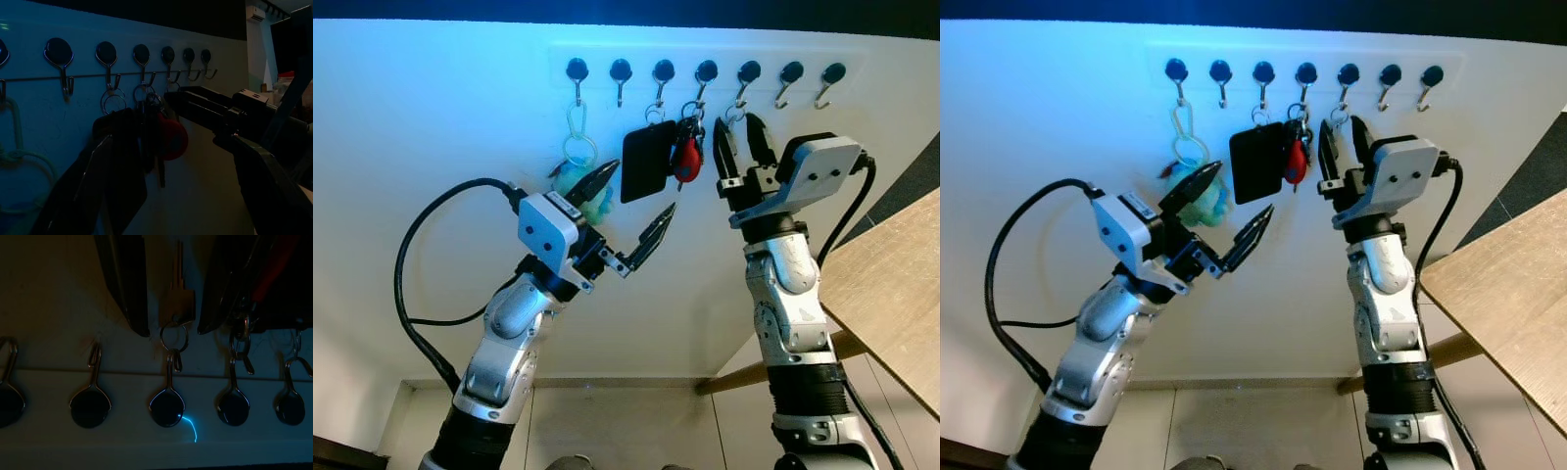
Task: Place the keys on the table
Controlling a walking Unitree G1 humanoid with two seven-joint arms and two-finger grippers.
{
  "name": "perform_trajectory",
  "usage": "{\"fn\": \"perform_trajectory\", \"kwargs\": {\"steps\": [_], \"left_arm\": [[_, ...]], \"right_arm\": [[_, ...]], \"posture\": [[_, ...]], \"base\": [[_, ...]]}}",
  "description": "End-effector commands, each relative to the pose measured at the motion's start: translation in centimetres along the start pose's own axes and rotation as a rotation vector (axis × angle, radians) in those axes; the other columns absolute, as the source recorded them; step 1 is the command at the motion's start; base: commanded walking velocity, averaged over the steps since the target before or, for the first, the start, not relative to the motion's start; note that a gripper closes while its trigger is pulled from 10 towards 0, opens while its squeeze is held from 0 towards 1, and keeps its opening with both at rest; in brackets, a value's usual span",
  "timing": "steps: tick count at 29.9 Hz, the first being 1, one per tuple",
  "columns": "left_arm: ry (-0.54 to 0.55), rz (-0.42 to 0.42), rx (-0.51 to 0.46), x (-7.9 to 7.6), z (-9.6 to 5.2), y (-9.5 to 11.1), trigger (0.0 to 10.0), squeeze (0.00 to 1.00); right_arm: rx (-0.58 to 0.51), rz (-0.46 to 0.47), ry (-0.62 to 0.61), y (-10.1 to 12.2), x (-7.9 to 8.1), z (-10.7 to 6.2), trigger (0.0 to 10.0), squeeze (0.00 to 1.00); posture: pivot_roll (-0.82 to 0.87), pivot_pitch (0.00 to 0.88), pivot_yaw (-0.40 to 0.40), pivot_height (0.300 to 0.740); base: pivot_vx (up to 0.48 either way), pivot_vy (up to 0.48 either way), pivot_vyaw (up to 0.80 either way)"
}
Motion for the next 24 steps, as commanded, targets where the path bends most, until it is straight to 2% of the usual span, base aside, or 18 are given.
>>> {"fn": "perform_trajectory", "kwargs": {"steps": [1,3,4,5,6,7,8,12,13,14,24], "left_arm": [[-0.011,0.011,0.003,-0.21,0.06,0.17,10.0,0.0],[-0.011,0.011,0.003,-0.21,0.09,0.17,10.0,0.0],[-0.011,0.011,0.003,-0.21,0.1,0.17,10.0,0.0],[-0.011,0.012,0.002,-0.21,0.1,0.17,10.0,0.0],[-0.011,0.012,0.002,-0.21,0.11,0.17,10.0,0.0],[-0.011,0.012,0.002,-0.21,0.11,0.17,10.0,0.0],[-0.011,0.012,0.002,-0.21,0.12,0.17,10.0,0.0],[-0.011,0.013,0.003,-0.18,0.1,0.15,10.0,0.0],[-0.011,0.013,0.003,-0.17,0.1,0.16,10.0,0.0],[-0.01,0.014,0.002,-0.17,0.11,0.16,10.0,0.0],[-0.01,0.015,0.001,-0.14,0.14,0.19,10.0,0.0]], "right_arm": [[0.018,-0.004,0.003,-0.3,-0.14,-0.04,10.0,0.0],[0.017,-0.004,0.004,-0.27,-0.17,0.0,9.7,0.0],[0.016,-0.004,0.004,-0.25,-0.18,0.02,5.7,0.0],[0.016,-0.004,0.005,-0.23,-0.18,0.05,3.2,0.0],[0.016,-0.005,0.006,-0.21,-0.17,0.08,2.8,0.0],[0.016,-0.005,0.006,-0.21,-0.17,0.08,2.8,0.0],[0.015,-0.005,0.007,-0.2,-0.16,0.1,4.6,0.0],[0.014,-0.006,0.01,-0.15,-0.12,0.14,4.8,0.0],[0.013,-0.006,0.011,-0.13,-0.09,0.15,0.7,0.0],[0.013,-0.006,0.012,-0.12,-0.09,0.15,0.0,0.0],[0.004,-0.002,0.017,0.07,0.05,0.18,0.0,0.0]], "posture": [[0.05,0.086,-0.037,0.74],[0.05,0.084,-0.038,0.74],[0.05,0.084,-0.037,0.74],[0.05,0.084,-0.037,0.74],[0.05,0.085,-0.037,0.74],[0.05,0.085,-0.037,0.74],[0.05,0.084,-0.038,0.74],[0.05,0.084,-0.038,0.74],[0.05,0.084,-0.038,0.74],[0.05,0.085,-0.038,0.74],[0.05,0.084,-0.038,0.74]], "base": [[0.0,0.0,0.0],[0.0,0.0,0.0],[0.0,0.0,0.0],[0.0,0.0,0.0],[0.0,0.0,0.0],[0.0,0.0,0.0],[0.0,0.0,0.0],[0.0,0.0,0.0],[0.0,0.0,0.0],[0.0,0.0,0.0],[0.0,0.0,0.0]]}}
Point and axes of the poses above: a point about 5 cm out from each wrist's last joint towards the gripper, its own z axis pointing out of the wrist towards the gripper, its own y axis along the axis of the wrist's last joint, x = y × z, the point moved 5 cm from there along z, pointing out of the wrist towards the gripper, and after that the axes turned 6 degrees about z, right-handed, at the moved point
